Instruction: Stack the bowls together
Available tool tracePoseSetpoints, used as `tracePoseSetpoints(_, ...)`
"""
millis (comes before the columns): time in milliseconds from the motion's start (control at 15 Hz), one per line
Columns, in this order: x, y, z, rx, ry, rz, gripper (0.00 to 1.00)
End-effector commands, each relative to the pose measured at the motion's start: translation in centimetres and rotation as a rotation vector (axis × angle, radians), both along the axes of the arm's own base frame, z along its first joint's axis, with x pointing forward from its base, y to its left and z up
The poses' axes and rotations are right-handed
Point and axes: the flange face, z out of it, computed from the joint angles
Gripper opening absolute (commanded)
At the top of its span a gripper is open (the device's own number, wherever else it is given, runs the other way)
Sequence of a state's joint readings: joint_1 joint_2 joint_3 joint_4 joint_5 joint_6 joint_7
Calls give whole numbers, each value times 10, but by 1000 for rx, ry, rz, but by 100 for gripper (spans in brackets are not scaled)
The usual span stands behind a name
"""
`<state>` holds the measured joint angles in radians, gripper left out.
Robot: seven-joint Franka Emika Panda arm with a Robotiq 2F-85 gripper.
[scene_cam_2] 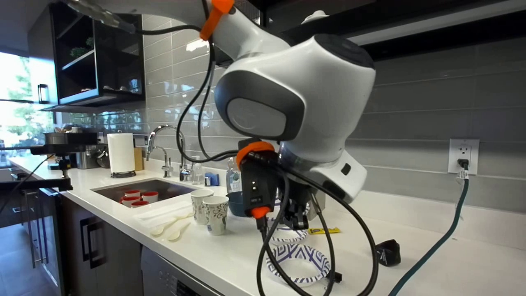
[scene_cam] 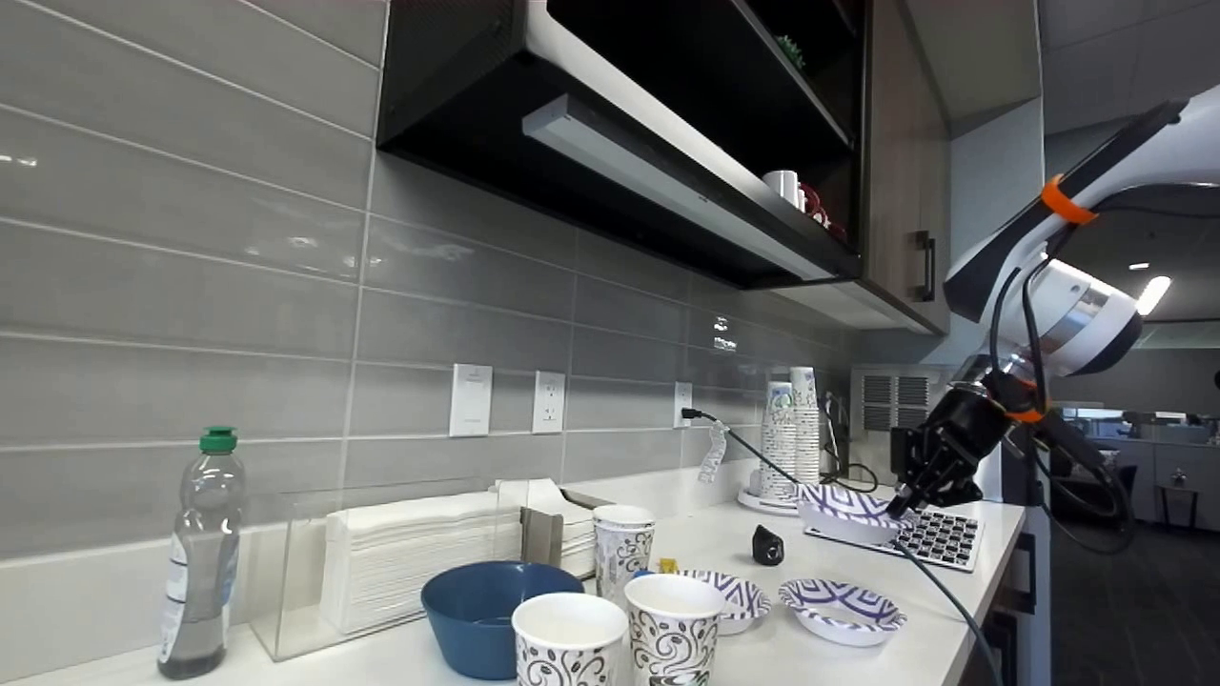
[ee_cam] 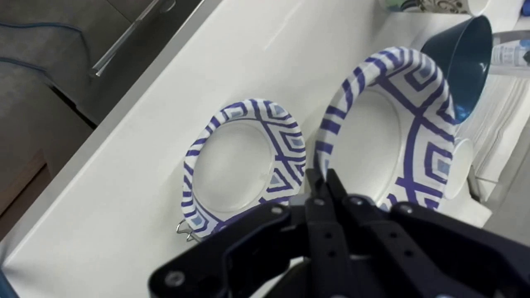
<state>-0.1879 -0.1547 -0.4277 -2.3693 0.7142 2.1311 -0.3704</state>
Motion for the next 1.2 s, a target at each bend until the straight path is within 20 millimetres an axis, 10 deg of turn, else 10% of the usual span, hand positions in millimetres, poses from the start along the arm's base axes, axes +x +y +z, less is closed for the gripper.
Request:
tracePoseSetpoints(0,19,-22,-28,62,45,-38,1)
tracePoseSetpoints(400,32,-42,-72,66,147,-32,1)
tracePoseSetpoints(1133,51,-50,-89,46,175,-16,1)
